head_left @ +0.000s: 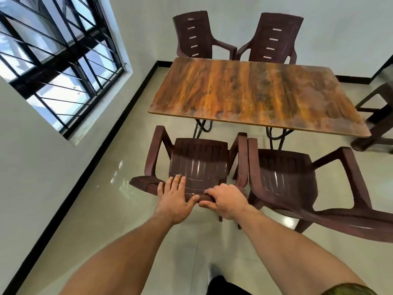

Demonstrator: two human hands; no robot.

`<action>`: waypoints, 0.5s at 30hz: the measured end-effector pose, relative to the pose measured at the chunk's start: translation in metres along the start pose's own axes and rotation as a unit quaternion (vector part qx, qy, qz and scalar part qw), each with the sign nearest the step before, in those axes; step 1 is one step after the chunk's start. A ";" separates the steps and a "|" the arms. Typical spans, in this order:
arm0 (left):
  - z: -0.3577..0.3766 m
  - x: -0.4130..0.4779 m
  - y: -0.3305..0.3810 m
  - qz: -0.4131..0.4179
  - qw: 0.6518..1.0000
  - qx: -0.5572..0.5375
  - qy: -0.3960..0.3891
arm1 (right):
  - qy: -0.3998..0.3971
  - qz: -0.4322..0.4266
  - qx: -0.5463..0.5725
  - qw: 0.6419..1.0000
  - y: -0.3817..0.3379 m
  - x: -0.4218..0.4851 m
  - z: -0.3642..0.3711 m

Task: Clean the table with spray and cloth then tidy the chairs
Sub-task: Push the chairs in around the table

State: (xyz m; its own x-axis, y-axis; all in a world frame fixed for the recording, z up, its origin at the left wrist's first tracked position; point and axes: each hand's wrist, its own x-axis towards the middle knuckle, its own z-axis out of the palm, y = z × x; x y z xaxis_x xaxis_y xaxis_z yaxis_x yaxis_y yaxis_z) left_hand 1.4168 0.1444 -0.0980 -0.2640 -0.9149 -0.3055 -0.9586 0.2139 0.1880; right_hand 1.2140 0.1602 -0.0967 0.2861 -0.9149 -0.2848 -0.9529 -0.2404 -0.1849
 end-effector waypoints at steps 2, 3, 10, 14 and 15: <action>0.001 -0.002 0.004 0.000 1.000 0.019 0.016 | -0.002 -0.018 0.026 1.000 0.008 -0.002 -0.004; 0.000 -0.003 0.008 0.016 0.999 0.032 0.019 | 0.008 -0.022 0.042 0.999 0.014 -0.006 -0.004; 0.004 0.015 0.100 0.163 0.986 0.012 -0.041 | 0.177 0.104 0.053 0.977 0.088 -0.067 0.021; 0.007 0.023 0.139 0.113 0.992 0.032 -0.038 | 0.146 0.203 -0.043 0.967 0.132 -0.121 0.033; 0.007 0.024 0.143 0.100 0.994 0.032 -0.036 | 0.135 0.232 -0.055 0.962 0.140 -0.133 0.036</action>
State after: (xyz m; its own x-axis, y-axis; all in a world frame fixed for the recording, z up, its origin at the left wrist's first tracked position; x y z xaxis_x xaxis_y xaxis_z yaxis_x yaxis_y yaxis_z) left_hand 1.2730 0.1557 -0.0847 -0.4543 -0.8257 -0.3344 -0.8906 0.4118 0.1929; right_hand 1.0465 0.2598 -0.1183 -0.1946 -0.9794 -0.0545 -0.9809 0.1945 0.0076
